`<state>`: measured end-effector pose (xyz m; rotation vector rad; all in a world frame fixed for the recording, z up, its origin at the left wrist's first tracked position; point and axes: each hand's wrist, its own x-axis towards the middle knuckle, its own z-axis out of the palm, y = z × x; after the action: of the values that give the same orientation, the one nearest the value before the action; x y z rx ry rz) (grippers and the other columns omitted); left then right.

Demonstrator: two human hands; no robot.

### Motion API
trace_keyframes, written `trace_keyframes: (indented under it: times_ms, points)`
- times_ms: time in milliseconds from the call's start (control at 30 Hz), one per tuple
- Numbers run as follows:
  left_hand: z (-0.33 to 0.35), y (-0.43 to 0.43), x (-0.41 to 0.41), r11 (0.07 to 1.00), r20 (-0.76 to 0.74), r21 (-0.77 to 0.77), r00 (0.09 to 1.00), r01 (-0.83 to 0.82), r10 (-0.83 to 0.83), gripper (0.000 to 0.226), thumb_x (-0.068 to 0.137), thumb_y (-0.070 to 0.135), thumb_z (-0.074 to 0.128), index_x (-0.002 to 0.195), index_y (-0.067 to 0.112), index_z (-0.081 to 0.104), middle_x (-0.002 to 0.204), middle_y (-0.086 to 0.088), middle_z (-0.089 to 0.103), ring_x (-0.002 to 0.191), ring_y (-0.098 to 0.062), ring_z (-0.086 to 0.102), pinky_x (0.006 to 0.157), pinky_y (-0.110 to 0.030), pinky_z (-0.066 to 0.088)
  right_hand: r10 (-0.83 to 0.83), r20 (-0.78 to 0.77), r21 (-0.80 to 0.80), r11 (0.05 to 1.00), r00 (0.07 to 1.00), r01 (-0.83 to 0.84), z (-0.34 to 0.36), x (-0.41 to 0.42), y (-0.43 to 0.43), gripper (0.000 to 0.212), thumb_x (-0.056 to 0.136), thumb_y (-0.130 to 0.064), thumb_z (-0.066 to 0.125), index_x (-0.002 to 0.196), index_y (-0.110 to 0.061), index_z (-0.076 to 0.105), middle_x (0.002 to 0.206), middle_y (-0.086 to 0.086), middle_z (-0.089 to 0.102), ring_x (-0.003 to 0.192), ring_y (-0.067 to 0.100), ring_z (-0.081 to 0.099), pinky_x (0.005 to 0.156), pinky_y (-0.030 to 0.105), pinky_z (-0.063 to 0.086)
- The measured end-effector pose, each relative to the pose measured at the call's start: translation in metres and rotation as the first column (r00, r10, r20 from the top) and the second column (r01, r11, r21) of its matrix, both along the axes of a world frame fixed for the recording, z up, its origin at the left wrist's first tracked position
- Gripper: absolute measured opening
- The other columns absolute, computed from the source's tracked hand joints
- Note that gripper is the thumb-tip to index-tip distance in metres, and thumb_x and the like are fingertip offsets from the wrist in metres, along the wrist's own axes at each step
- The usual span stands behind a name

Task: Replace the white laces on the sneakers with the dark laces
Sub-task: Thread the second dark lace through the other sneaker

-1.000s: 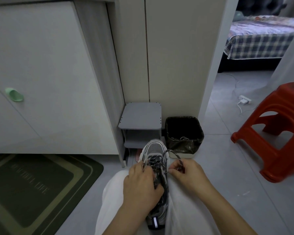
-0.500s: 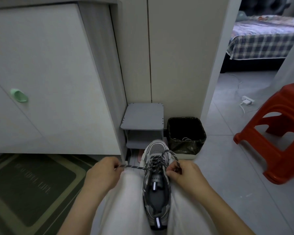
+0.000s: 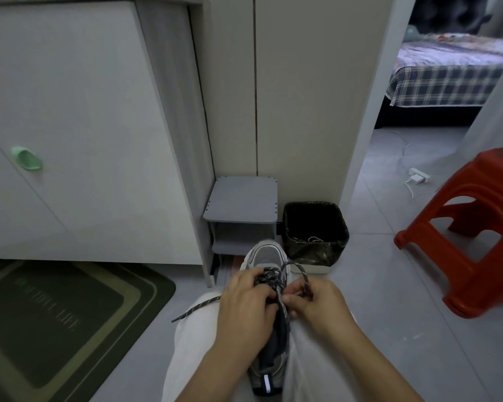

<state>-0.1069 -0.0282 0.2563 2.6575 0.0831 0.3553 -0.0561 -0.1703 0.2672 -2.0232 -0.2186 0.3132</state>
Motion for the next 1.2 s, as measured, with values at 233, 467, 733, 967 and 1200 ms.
trace_keyframes:
  times_ms: [233, 467, 733, 967, 1200]
  points:
    - [-0.008, 0.002, 0.002, 1.000, 0.031, -0.010, 0.999, -0.007, 0.007, 0.007, 0.076, 0.030, 0.068, 0.082, 0.029, 0.067, 0.136, 0.008, 0.047, 0.127, -0.018, 0.040, 0.103, -0.038, 0.036, -0.007, -0.035, 0.049, 0.999, 0.999, 0.009, -0.002, 0.000, -0.001, 0.011, 0.078, -0.008, 0.072, 0.071, -0.016, 0.069, 0.066, 0.006, 0.069, 0.057, 0.012, 0.065, 0.070, 0.034, 0.055]
    - [-0.012, 0.007, 0.002, 0.994, 0.134, 0.106, 0.991, 0.014, -0.029, 0.003, 0.067, 0.028, 0.062, 0.070, 0.028, 0.062, 0.118, 0.007, 0.057, 0.115, -0.019, 0.049, 0.094, -0.044, 0.045, 0.054, 0.013, -0.165, 0.985, 0.998, -0.051, 0.003, -0.003, 0.006, 0.026, 0.068, -0.038, 0.080, 0.079, -0.023, 0.062, 0.068, -0.006, 0.065, 0.059, -0.001, 0.056, 0.053, 0.012, 0.042]
    - [-0.002, 0.034, -0.020, 0.977, 0.209, 0.195, 0.977, -0.090, 0.048, 0.011, 0.070, 0.021, 0.062, 0.080, 0.020, 0.057, 0.100, 0.004, 0.056, 0.102, -0.016, 0.048, 0.098, -0.052, 0.041, 0.057, 0.056, -0.137, 0.989, 0.997, -0.049, 0.000, -0.002, 0.003, 0.012, 0.073, -0.021, 0.071, 0.076, -0.020, 0.060, 0.061, -0.008, 0.055, 0.051, 0.000, 0.045, 0.053, 0.012, 0.038]
    - [-0.015, 0.091, -0.059, 0.958, 0.027, 0.036, 0.959, -0.284, 0.283, 0.015, 0.079, 0.018, 0.070, 0.072, 0.021, 0.057, 0.105, -0.001, 0.058, 0.106, -0.024, 0.052, 0.094, -0.039, 0.040, 0.035, 0.124, -0.104, 0.994, 0.992, -0.022, -0.007, -0.004, -0.002, 0.011, 0.072, -0.014, 0.071, 0.073, -0.013, 0.060, 0.053, -0.008, 0.046, 0.047, 0.003, 0.038, 0.049, 0.013, 0.034]
    - [0.010, 0.066, -0.050, 0.955, 0.126, 0.093, 0.955, -0.282, 0.270, 0.038, 0.074, 0.054, 0.043, 0.081, 0.026, 0.068, 0.094, 0.007, 0.059, 0.090, -0.016, 0.055, 0.082, -0.036, 0.047, 0.040, 0.118, -0.048, 0.998, 0.992, -0.034, -0.009, -0.007, -0.002, 0.011, 0.073, -0.014, 0.072, 0.075, -0.016, 0.061, 0.055, -0.010, 0.049, 0.050, 0.002, 0.039, 0.052, 0.015, 0.036]
